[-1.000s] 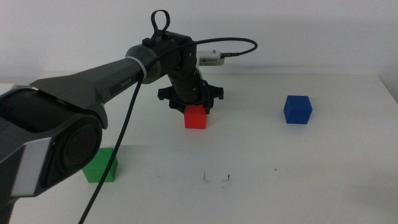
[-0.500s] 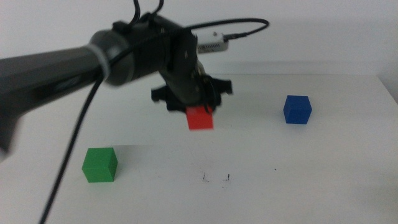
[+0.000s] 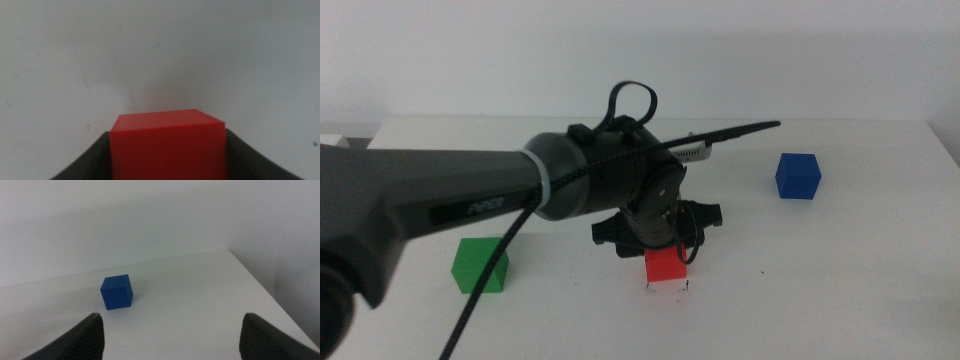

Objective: Stack red cubes first, then green, then blue cubes in a specific spot.

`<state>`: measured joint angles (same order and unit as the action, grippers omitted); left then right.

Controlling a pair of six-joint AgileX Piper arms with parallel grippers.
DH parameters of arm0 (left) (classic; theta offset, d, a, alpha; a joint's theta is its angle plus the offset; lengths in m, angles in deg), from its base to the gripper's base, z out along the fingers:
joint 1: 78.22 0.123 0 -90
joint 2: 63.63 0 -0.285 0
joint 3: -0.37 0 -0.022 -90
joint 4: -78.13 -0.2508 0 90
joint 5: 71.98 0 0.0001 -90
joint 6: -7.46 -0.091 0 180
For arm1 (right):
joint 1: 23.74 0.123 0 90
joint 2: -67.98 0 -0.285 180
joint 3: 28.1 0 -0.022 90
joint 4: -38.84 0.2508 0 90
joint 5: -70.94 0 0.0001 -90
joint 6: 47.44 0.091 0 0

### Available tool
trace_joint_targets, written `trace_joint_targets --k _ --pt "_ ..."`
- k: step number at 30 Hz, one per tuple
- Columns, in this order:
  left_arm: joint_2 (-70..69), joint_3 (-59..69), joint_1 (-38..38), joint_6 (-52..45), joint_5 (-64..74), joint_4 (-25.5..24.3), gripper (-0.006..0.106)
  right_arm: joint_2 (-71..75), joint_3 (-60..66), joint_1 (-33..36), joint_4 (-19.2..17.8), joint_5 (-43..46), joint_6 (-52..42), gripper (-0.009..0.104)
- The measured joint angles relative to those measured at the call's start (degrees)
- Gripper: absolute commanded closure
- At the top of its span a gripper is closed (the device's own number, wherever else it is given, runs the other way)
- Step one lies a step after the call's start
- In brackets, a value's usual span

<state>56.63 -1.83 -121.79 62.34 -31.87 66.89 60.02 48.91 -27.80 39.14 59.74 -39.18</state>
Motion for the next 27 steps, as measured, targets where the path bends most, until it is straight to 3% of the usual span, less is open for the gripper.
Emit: trace_joint_targets --k 7,11,15,24,27 --pt "2.40 0.00 0.00 0.06 -1.05 1.46 0.093 0.00 0.00 0.00 0.00 0.00 0.00 0.002" --pt "2.40 0.00 0.00 -2.08 -1.28 2.00 0.086 0.00 0.00 0.00 0.00 0.00 0.00 0.002" --pt "2.40 0.00 0.00 -4.38 -1.38 3.08 0.067 0.00 0.00 0.00 0.00 0.00 0.00 0.002" --pt "2.56 0.00 0.00 -5.34 -1.59 3.53 0.007 0.00 0.00 0.00 0.00 0.00 0.00 0.002" --pt "1.86 -0.75 0.23 -8.09 0.99 4.90 0.007 0.00 0.00 0.00 0.00 0.00 0.00 0.002"
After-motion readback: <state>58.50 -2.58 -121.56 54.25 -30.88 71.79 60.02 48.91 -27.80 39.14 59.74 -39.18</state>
